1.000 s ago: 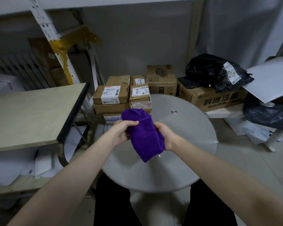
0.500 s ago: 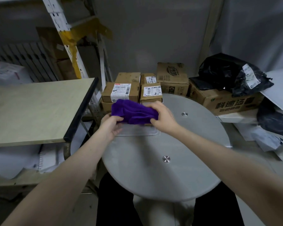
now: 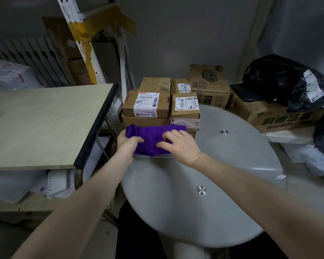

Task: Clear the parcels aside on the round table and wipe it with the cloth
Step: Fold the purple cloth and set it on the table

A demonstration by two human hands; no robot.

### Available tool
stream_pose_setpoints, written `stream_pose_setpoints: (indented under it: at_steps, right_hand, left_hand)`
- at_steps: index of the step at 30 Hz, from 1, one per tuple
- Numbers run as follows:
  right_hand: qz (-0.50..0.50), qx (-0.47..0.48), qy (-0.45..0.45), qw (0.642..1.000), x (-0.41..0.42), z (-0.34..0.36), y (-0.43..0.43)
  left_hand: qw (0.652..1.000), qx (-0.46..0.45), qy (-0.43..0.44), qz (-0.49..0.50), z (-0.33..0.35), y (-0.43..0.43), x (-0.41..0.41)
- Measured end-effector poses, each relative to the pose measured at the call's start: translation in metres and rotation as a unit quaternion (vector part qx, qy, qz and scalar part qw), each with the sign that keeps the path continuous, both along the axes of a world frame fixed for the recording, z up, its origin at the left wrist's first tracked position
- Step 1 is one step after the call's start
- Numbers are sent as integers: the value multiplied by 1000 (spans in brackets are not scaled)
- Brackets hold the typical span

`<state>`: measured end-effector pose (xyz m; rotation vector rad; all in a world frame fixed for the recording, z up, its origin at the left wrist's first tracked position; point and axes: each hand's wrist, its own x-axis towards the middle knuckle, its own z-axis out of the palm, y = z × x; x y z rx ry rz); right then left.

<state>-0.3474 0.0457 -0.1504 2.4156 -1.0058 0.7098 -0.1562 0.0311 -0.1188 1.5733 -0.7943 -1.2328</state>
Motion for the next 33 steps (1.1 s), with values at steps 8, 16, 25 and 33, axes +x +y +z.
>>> stream_pose_setpoints:
  at_steps: [8,16,25,33]
  right_hand:
    - [-64,243,62,966,-3,-38,5]
    - [-207,149,-14,967,0,-26,3]
    - [-170,259,-72,948,-2,-7,2]
    - [-165,405,-403,804,-15,16,-5]
  left_hand:
    - [936,5,-344,-78,-30,-2,-2]
    - [936,70,-341,-57,-25,-8,-11]
    - [977,-48,-181,-103,-9,7,-9]
    - [998,32,-17,59,-5,-9,2]
